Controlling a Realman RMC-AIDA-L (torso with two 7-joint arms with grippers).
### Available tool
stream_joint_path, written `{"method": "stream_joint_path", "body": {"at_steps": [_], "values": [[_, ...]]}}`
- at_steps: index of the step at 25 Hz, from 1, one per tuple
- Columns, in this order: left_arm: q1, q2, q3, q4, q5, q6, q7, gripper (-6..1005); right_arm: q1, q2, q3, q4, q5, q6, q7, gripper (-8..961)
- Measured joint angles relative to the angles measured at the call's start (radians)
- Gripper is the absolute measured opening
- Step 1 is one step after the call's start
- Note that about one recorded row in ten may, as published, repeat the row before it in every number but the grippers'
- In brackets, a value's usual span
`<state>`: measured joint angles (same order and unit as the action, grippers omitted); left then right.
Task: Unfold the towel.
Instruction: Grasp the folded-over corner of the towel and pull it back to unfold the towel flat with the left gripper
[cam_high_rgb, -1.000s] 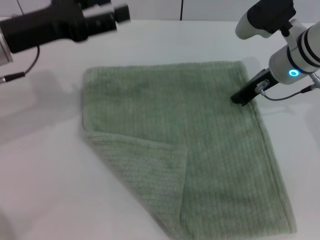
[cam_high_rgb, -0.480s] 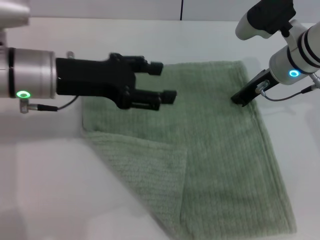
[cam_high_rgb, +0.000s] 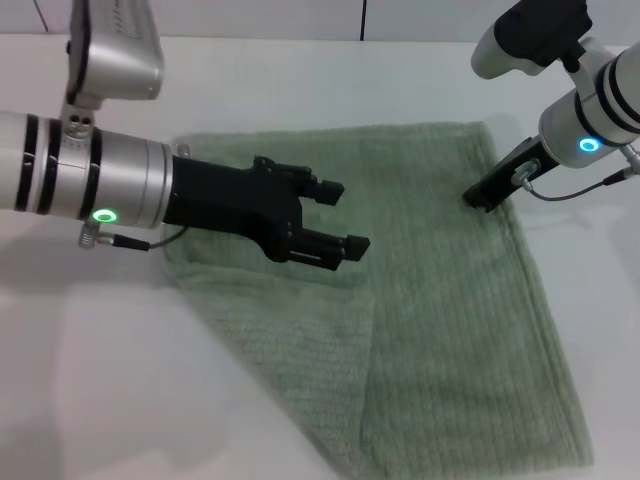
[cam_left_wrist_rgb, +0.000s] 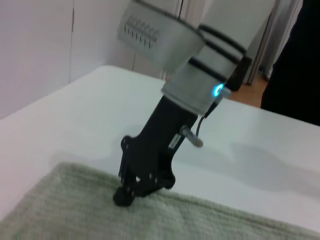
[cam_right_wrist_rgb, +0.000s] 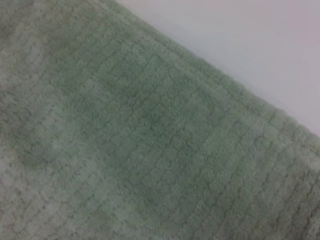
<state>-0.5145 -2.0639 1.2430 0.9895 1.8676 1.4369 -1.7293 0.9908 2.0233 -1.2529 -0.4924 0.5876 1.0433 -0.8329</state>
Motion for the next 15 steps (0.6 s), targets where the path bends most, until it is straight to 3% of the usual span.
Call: {"method": "stream_joint_path", "body": {"at_steps": [5, 15], "values": [[-0.026, -0.001, 0.021, -0.058, 0.020, -0.031, -0.001, 795, 0.000, 0.000, 0.001, 0.000, 0.000, 0.000, 0.000, 48], [-0.043, -0.004, 0.146, -0.081, 0.037, -0.116, -0.003, 784, 0.005, -0.001, 0.002, 0.000, 0.000, -0.002, 0.000, 50]]}}
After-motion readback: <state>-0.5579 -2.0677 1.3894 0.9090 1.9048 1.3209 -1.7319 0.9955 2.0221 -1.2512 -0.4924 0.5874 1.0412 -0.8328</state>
